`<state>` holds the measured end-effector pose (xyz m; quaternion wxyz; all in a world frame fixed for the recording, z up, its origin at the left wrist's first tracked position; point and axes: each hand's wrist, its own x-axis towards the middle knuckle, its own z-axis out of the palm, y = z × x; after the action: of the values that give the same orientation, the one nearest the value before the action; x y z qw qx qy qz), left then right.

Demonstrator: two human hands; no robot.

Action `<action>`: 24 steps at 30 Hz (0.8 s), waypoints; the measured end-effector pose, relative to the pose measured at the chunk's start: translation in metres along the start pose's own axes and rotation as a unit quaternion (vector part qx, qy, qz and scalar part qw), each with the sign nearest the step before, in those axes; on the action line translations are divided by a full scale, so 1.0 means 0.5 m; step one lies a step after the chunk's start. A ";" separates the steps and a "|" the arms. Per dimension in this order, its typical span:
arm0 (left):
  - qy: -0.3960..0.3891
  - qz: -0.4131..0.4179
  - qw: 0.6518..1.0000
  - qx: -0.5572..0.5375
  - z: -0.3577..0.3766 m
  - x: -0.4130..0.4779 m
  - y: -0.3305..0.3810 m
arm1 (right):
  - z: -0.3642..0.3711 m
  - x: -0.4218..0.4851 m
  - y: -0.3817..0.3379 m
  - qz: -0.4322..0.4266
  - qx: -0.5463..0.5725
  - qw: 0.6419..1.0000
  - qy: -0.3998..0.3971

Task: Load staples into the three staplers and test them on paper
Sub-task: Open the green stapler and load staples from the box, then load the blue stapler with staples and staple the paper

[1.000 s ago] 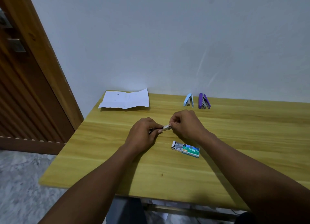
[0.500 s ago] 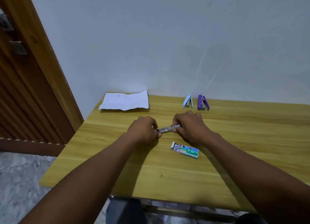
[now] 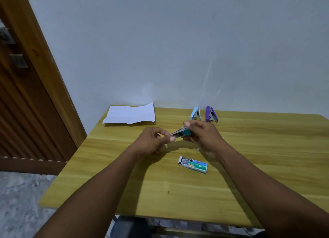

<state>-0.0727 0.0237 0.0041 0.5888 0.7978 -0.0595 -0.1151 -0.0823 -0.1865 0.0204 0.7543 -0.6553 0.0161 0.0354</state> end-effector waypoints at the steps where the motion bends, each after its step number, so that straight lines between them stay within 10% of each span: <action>1: 0.009 0.000 1.000 -0.016 0.001 0.002 -0.001 | -0.003 0.000 0.003 0.016 0.044 0.999 -0.006; 15: 0.101 0.046 0.993 0.048 -0.032 0.032 -0.005 | 0.017 0.038 -0.009 -0.007 0.013 0.997 0.081; 19: 0.217 0.077 0.878 0.420 -0.082 0.069 -0.051 | 0.004 0.044 -0.021 0.017 0.058 0.993 0.104; 24: 0.203 0.004 0.817 0.540 -0.100 0.097 -0.078 | 0.007 0.038 -0.046 0.086 0.197 0.974 0.070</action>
<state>-0.0147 0.0704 -0.0244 0.0622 0.9928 0.0057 0.1023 -0.0616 -0.1855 0.0424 0.8595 -0.4912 0.1320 0.0505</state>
